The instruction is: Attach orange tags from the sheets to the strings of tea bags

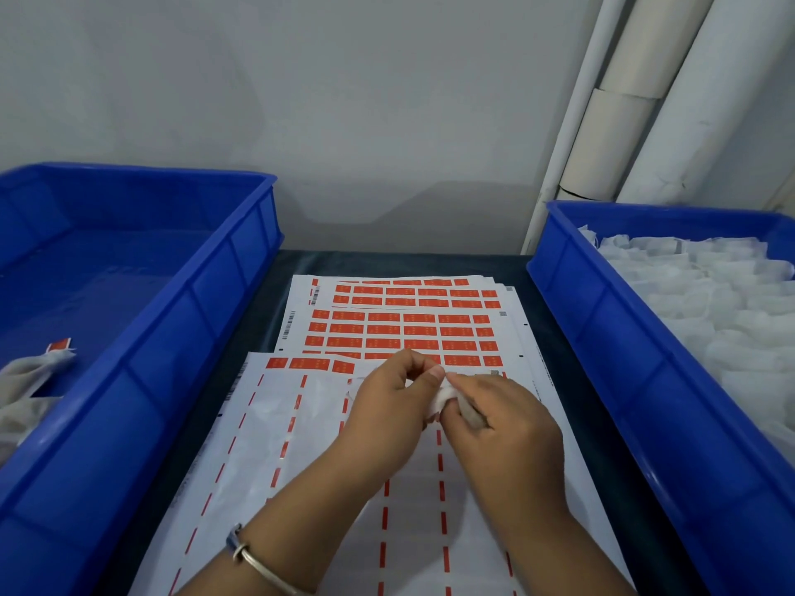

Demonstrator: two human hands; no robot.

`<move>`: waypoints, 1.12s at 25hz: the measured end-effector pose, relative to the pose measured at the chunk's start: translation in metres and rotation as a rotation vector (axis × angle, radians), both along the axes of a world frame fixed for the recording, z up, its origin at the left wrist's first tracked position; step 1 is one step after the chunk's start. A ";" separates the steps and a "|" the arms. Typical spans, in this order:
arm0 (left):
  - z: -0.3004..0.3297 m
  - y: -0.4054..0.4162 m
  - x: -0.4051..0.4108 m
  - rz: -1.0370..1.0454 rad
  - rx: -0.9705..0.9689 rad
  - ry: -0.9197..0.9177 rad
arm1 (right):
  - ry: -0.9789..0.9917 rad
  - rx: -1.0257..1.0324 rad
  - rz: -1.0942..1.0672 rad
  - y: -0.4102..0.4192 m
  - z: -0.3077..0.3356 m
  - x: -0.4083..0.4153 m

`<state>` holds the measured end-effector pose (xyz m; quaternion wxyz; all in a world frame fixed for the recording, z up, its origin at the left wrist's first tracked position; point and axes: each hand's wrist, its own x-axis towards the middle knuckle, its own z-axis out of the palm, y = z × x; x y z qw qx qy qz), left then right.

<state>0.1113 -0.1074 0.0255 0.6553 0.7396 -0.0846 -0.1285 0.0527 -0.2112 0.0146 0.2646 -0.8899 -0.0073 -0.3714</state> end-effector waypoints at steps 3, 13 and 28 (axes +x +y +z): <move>0.002 0.000 0.001 -0.030 -0.047 0.089 | -0.014 -0.095 -0.020 -0.001 0.001 -0.001; 0.010 0.014 0.010 -0.197 -0.310 0.284 | 0.306 0.423 -0.057 0.000 -0.001 0.006; 0.003 0.014 0.007 -0.059 -0.050 -0.035 | 0.740 1.921 0.599 -0.011 0.008 0.010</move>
